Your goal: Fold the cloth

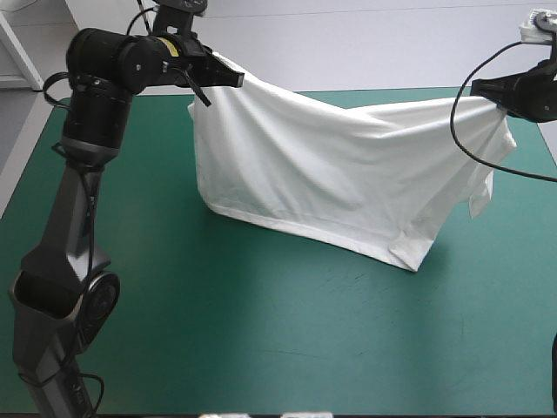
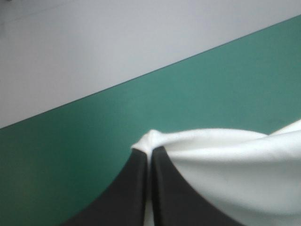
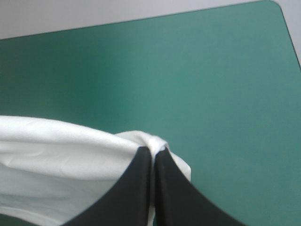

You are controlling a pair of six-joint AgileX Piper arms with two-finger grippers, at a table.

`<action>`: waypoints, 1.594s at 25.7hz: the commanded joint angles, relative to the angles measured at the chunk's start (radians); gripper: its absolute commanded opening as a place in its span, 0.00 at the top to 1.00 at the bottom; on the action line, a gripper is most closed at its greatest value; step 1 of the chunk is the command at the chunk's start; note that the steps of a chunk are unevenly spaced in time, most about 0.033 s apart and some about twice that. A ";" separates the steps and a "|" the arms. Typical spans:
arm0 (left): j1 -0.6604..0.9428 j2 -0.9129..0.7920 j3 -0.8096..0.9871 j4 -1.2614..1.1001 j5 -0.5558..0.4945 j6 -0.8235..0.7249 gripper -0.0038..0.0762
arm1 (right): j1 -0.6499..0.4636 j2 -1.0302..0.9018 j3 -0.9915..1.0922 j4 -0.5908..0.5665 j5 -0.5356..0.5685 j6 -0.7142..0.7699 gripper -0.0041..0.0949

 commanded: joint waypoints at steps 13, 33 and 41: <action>-0.001 -0.048 -0.030 0.284 -0.302 0.016 0.96 | 0.002 0.038 -0.058 0.201 -0.372 -0.126 0.98; 0.000 0.157 -0.032 0.297 -0.357 -0.110 0.96 | 0.030 0.350 -0.327 0.176 -0.043 -0.132 0.98; 0.000 0.245 -0.020 0.117 -0.123 -0.111 0.96 | 0.030 0.346 -0.098 0.189 -0.007 -0.124 0.98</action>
